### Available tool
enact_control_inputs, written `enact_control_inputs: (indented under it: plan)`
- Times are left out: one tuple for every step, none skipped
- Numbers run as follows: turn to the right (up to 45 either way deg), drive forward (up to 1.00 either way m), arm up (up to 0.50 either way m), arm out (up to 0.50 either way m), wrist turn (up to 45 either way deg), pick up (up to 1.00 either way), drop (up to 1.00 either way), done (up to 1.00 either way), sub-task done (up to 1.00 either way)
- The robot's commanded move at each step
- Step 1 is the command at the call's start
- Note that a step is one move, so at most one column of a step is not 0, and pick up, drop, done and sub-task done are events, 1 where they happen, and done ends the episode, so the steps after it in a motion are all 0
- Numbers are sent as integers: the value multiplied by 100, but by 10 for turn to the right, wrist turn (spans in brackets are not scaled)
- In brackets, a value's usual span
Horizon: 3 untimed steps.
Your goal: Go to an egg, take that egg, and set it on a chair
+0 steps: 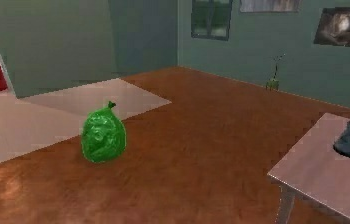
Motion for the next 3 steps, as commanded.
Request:
enact_control_inputs:
  plan:
    - [90, 0, 0, 0, 0, 0, 0, 0, 0]
    - [0, 35, 0, 0, 0, 0, 0, 0, 0]
    - [-450, 0, 0, 0, 0, 0, 0, 0, 0]
